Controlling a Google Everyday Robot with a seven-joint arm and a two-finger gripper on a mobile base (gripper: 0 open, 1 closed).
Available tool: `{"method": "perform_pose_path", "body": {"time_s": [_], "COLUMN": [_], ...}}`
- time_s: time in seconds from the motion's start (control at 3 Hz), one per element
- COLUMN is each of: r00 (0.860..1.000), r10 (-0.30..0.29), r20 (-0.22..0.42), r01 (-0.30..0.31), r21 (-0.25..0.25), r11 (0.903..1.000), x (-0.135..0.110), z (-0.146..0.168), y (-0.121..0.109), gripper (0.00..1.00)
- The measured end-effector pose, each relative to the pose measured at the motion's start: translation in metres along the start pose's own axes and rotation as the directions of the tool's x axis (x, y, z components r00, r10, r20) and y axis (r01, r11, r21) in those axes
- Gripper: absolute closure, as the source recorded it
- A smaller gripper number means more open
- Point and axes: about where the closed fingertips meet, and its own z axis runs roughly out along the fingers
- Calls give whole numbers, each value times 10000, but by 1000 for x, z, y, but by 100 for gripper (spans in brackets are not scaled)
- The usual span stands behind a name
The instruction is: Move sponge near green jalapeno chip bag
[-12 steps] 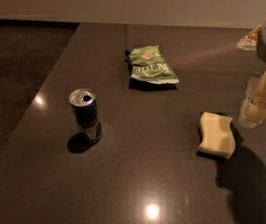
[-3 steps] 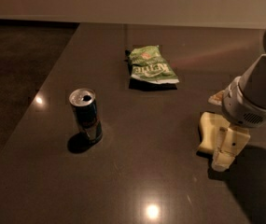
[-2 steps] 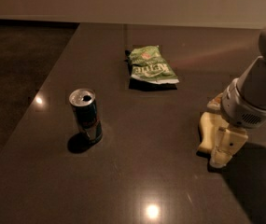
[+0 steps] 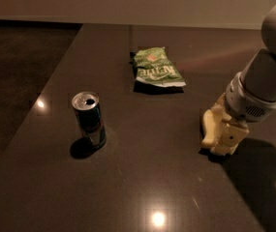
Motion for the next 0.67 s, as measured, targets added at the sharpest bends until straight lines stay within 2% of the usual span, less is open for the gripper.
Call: {"method": "perform_pose_path", "body": {"time_s": [0.33, 0.67], "r00": [9995, 9978], "r10": [226, 311], "r20": [233, 588], "r01": [-231, -356], "r21": [253, 765], "r11": [9994, 9964], "x": [-26, -60], "z": [-13, -28], "y": [-25, -57], "gripper": [91, 100]}}
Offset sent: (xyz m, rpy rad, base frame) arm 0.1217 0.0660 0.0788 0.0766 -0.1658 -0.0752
